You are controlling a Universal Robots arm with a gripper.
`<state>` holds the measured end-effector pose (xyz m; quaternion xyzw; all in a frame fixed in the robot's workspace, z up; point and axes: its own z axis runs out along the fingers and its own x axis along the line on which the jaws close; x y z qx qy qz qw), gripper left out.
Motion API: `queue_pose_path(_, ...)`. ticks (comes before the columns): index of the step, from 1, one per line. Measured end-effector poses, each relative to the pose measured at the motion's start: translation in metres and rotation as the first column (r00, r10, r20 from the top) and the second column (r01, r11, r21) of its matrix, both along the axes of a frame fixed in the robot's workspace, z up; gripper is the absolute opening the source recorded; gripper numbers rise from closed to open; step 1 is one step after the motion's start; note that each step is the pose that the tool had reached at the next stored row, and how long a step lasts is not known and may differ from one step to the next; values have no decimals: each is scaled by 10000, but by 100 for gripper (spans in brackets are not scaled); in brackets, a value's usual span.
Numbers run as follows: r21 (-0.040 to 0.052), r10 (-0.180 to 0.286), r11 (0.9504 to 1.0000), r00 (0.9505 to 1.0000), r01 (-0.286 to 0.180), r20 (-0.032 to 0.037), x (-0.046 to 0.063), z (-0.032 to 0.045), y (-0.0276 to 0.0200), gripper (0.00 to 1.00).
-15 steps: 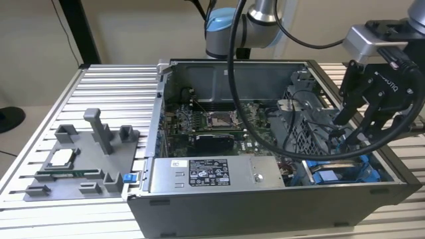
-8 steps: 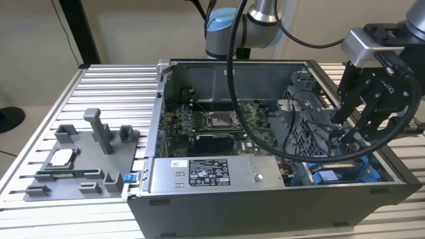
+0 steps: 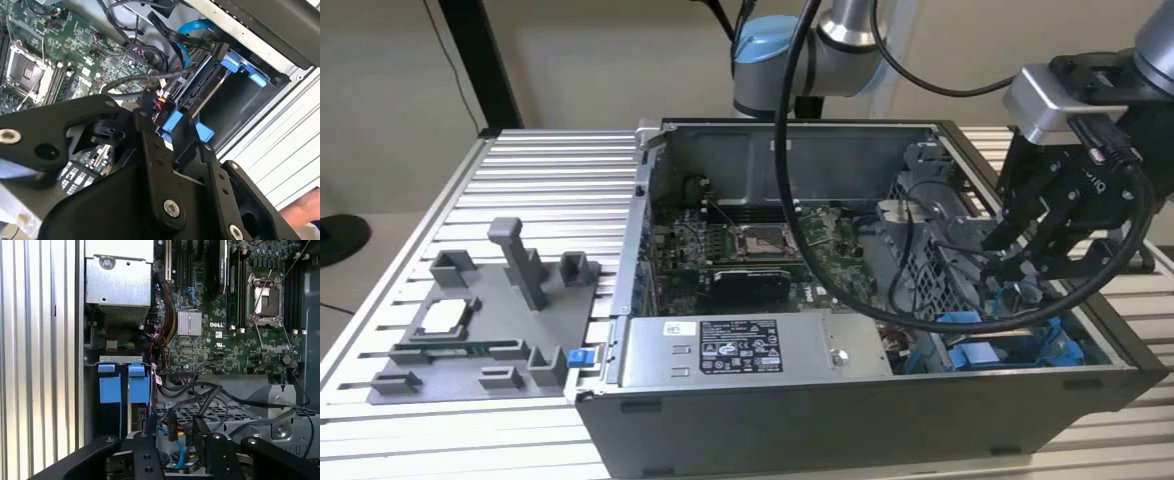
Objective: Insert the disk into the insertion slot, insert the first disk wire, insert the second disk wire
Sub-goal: 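Insert the first disk wire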
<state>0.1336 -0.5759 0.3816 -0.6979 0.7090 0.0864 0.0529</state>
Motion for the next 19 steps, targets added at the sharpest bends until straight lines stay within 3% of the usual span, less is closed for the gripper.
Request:
queue_pose_path(2,160,1,9999,10000,0,-2,0,-7,-24,100)
queue_pose_path(7,725,-5,9974,10000,5,-2,0,-24,-71,100)
queue_pose_path(13,1025,-15,9947,10000,15,-2,0,-70,-116,100)
queue_pose_path(16,1307,-21,9914,10000,21,-3,0,-84,-119,100)
queue_pose_path(19,1334,-22,9911,10000,22,-2,0,-85,-119,100)
